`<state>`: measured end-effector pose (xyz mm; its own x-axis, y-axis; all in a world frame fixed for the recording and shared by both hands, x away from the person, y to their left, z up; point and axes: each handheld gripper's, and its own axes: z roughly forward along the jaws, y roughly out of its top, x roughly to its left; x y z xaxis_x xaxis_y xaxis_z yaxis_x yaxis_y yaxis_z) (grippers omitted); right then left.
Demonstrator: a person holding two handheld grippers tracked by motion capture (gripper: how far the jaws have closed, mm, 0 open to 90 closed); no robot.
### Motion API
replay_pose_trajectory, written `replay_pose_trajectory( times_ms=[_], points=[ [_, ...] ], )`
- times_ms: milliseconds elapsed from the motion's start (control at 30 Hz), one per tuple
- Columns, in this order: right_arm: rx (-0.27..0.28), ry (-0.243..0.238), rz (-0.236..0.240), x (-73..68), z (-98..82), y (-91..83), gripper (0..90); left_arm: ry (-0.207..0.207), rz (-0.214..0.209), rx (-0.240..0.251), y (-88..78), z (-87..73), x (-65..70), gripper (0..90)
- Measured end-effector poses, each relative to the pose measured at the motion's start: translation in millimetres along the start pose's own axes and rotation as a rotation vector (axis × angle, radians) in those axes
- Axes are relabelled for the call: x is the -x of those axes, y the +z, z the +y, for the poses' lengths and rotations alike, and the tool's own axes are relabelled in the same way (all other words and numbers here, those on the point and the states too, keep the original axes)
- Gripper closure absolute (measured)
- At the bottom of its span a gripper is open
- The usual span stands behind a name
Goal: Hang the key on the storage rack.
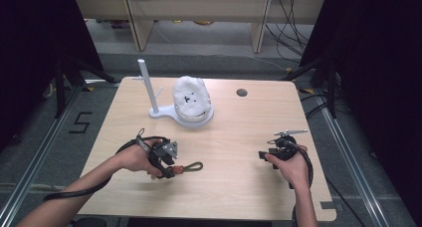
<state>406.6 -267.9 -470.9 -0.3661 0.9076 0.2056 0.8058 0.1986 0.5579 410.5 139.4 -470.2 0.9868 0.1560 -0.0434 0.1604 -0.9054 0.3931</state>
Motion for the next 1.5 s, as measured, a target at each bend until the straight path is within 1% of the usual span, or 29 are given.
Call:
replay_pose_trajectory(
  times_ms=[67, 100, 200, 233, 267, 300, 333, 367, 400, 433, 600, 633, 667, 700, 733, 833, 867, 900, 933, 1000, 1033, 1167, 1267, 1300, 1367, 1400, 1433, 1467, 1500],
  points=[
    [0.026, 0.010, -0.005, -1.2, -0.9, 1.0, 51.2, 0.001, 0.005, 0.002, 1.2, 1.6, -0.8, 51.0],
    [0.021, 0.028, 0.000, -2.3, -0.4, 0.1, 51.2, 0.000, 0.004, 0.000, 1.7, 2.1, -1.3, 51.0],
    [0.027, 0.003, -0.003, -1.2, -1.0, 0.9, 51.2, 0.003, 0.007, -0.004, 3.0, 3.5, -2.5, 50.9],
    [0.028, 0.006, -0.004, -1.5, -0.9, 1.2, 51.3, 0.041, 0.010, -0.038, 2.5, 5.4, -5.0, 50.8],
    [0.028, 0.006, -0.004, -1.5, -0.9, 1.2, 51.3, 0.041, 0.010, -0.038, 2.5, 5.4, -5.0, 50.7],
    [0.022, 0.006, -0.002, -1.8, -0.8, 1.1, 51.3, 0.011, 0.006, -0.014, 4.8, 6.5, -3.4, 50.7],
    [0.022, 0.006, -0.002, -1.8, -0.8, 1.1, 51.3, 0.011, 0.006, -0.014, 4.8, 6.5, -3.4, 50.6],
    [0.014, 0.028, 0.004, -3.5, -0.1, 0.6, 51.3, 0.008, 0.006, -0.009, 5.5, 7.4, -3.8, 50.6],
    [-0.012, 0.001, -0.029, -1.0, 0.5, 0.0, 51.3, 0.014, 0.009, -0.014, 5.6, 8.0, -4.8, 50.6],
    [-0.001, 0.019, 0.009, -2.9, 0.3, 0.0, 51.3, 0.012, 0.012, -0.015, 6.6, 8.8, -5.7, 50.7],
    [-0.004, 0.019, 0.004, -3.1, 0.2, -0.2, 51.3, 0.005, 0.014, -0.010, 10.0, 10.5, -6.1, 51.0],
    [-0.003, 0.021, 0.005, -3.2, 0.2, -0.2, 51.3, 0.053, 0.015, -0.054, 8.2, 11.6, -9.2, 51.1],
    [-0.002, 0.022, 0.004, -3.3, 0.2, -0.3, 51.4, 0.045, 0.015, -0.050, 9.4, 12.1, -8.7, 51.2],
    [-0.003, 0.018, -0.013, -2.6, 0.2, 0.0, 51.5, 0.013, 0.016, -0.024, 11.7, 11.9, -6.6, 51.4],
    [0.003, 0.006, -0.022, -1.4, -0.3, 0.2, 51.5, 0.020, 0.021, -0.032, 11.9, 12.2, -7.1, 51.6],
    [0.004, 0.002, -0.001, -2.0, -0.6, 0.2, 51.6, 0.018, 0.018, -0.033, 14.0, 12.4, -6.9, 52.6],
    [0.021, 0.008, 0.003, -2.2, -1.3, 1.4, 51.7, 0.057, 0.020, -0.069, 12.5, 13.0, -9.4, 53.3],
    [0.003, -0.001, 0.004, -1.6, -0.8, 0.8, 51.7, 0.014, 0.020, -0.033, 15.4, 12.3, -6.6, 53.7],
    [-0.013, 0.005, 0.008, -2.0, -0.3, -0.5, 51.7, 0.015, 0.021, -0.036, 15.7, 12.3, -6.6, 54.2],
    [-0.006, 0.013, 0.008, -3.0, -0.3, -0.2, 51.7, 0.059, 0.021, -0.075, 14.8, 12.5, -9.3, 54.6],
    [-0.005, 0.015, 0.008, -3.2, -0.1, -0.2, 51.8, 0.063, 0.023, -0.082, 15.2, 12.7, -9.3, 55.1],
    [-0.004, 0.017, 0.010, -3.3, -0.2, -0.4, 51.8, 0.068, 0.023, -0.087, 15.7, 13.5, -9.3, 57.1],
    [-0.004, 0.018, 0.010, -3.5, -0.2, -0.3, 51.8, 0.029, 0.019, -0.059, 19.1, 13.3, -5.8, 57.5],
    [-0.004, 0.021, -0.001, -3.8, -0.1, 0.0, 51.8, 0.069, 0.020, -0.096, 18.1, 13.9, -8.0, 57.8],
    [0.004, 0.019, 0.006, -4.2, -0.7, 0.6, 51.8, 0.070, 0.015, -0.095, 18.9, 14.3, -8.0, 58.5],
    [0.004, 0.019, 0.006, -4.2, -0.7, 0.6, 51.8, 0.048, 0.014, -0.078, 20.1, 14.0, -6.6, 58.5],
    [0.015, 0.021, 0.007, -4.4, -1.1, 1.5, 51.8, 0.057, 0.013, -0.089, 19.6, 14.4, -7.4, 58.6],
    [0.018, 0.011, 0.007, -3.8, -1.4, 2.0, 51.8, 0.026, 0.010, -0.066, 21.0, 14.1, -5.5, 59.1],
    [0.033, 0.021, 0.017, -4.2, -1.8, 3.6, 51.8, 0.059, 0.008, -0.101, 18.9, 14.8, -8.0, 60.4]
  ],
)
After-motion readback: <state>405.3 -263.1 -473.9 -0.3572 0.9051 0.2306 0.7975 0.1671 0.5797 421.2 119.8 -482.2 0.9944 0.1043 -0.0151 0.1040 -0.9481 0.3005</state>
